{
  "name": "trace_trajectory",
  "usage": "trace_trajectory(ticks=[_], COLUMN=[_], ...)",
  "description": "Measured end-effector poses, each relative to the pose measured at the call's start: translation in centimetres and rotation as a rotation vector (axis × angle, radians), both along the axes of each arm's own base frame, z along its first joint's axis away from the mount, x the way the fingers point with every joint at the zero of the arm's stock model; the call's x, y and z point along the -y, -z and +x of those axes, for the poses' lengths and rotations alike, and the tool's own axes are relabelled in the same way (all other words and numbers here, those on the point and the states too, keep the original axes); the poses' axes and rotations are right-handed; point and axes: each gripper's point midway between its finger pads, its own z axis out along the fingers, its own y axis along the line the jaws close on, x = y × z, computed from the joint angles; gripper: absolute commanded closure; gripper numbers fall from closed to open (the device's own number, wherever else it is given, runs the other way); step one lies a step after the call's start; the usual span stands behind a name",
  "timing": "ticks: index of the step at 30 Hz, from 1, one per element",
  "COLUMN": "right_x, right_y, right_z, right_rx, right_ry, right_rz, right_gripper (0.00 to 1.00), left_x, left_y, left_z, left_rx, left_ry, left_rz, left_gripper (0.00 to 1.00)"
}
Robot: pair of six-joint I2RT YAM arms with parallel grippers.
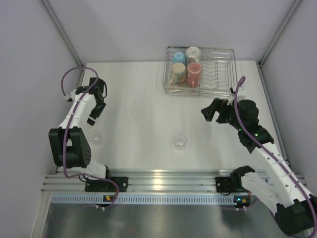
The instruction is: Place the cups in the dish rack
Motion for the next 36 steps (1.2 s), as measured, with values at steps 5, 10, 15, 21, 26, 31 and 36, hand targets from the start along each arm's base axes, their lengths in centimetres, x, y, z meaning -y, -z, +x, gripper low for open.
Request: trace_trajectory(ticks=[5,10,15,21,26,31,36], right_x=[0.1,0.1,0.1,0.2,0.3,0.3,0.3], right_y=[0.0,0.1,0.3,0.3,0.3,0.2,0.1], right_z=[0.1,0.2,0.3,0.4,0.4,0.4,0.1], right_rx=[0.001,0.001,-0.007,-0.005,-0.005,0.0,-0.003], right_ry=[0.005,0.009,0.011,0.019,0.022,0.023,0.019], right_rz=[-0.002,-0.004,-0.008,-0.01,-0.01,-0.009,-0.007], right_gripper=[0.01,0.01,0.01,0.01,0.0,0.01,0.01], left_x=[0.1,0.3,0.3,0.2,0.3,0.3,0.6], left_y=[1.0,2.9,4.1,4.8,5.8,5.9,5.4], left_z=[-0.8,-2.5,-3.7,-3.8,-4.5,-4.5,-4.1], left_rx=[-0.016,-0.056,-0.08,-0.092,-0.123,-0.132,-0.127], left_ry=[-0.038,-0.083,-0.123,-0.151,-0.17,-0.162,-0.128], left_rz=[-0.01,-0.024,-0.024,-0.021,-0.022,-0.028,-0.046], left_gripper=[0.21,0.26,0.31,0.44,0.84,1.0,1.0])
